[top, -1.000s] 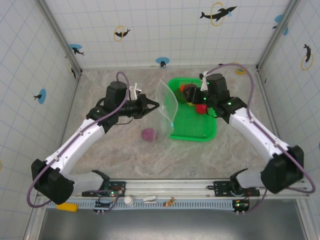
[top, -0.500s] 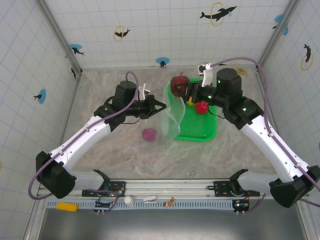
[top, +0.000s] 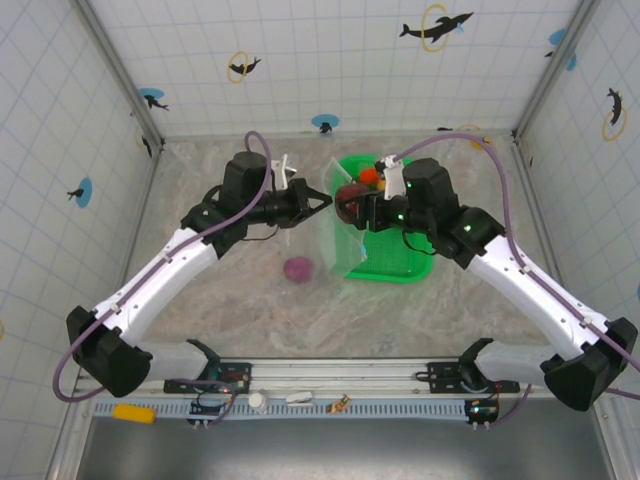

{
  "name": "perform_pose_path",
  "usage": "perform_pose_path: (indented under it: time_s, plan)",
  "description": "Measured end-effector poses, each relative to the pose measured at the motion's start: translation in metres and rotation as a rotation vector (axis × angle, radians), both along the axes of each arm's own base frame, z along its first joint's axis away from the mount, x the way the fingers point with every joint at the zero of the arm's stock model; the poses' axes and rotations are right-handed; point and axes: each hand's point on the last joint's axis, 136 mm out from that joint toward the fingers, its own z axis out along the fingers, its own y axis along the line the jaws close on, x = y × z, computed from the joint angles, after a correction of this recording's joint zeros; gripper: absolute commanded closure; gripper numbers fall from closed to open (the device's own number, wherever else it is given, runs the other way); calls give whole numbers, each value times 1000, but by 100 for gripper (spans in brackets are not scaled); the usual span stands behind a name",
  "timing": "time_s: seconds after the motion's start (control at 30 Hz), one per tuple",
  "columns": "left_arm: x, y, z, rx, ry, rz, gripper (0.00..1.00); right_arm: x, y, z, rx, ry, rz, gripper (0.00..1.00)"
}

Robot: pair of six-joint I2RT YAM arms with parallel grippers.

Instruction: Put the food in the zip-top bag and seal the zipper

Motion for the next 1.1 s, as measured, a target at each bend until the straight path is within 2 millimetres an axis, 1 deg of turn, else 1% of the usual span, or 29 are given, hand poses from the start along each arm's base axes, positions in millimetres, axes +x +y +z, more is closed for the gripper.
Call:
perform_pose_path:
  time_s: [0.07,0.13,0.23,0.3,0.4,0.5,0.67,0.77,0.87,0.97,1.03,1.1]
  plan:
    - [0,1,10,-7,-21,7,100,-4,3,-10,-50,-1,4,30]
    - [0,3,17,-12,-32,11,100,-7,7,-22,-109,1,12,25]
    - [-2,4,16,-6,-33,9,100,-11,11,-36,-172,10,20,16]
    - [-2,4,15,1,-31,9,100,-10,10,-39,-191,7,14,15]
    - [-2,4,14,4,-36,7,100,-7,7,-36,-199,-9,0,12]
    - [-2,4,14,6,-36,7,100,-5,8,-27,-190,-27,-4,11]
    - [-1,5,13,11,-37,11,100,-5,9,-13,-161,-45,6,14]
    - [1,7,12,18,-40,27,100,-5,6,-8,-140,-46,9,16]
    - [4,12,9,47,-48,60,100,6,-8,1,-110,-49,-32,18]
    - [5,23,7,90,-67,101,100,28,-34,9,-73,-58,-122,19]
    - [4,31,8,114,-84,126,100,41,-56,5,-55,-55,-189,19]
    - [2,38,10,126,-100,149,100,50,-72,-10,-66,-30,-240,18]
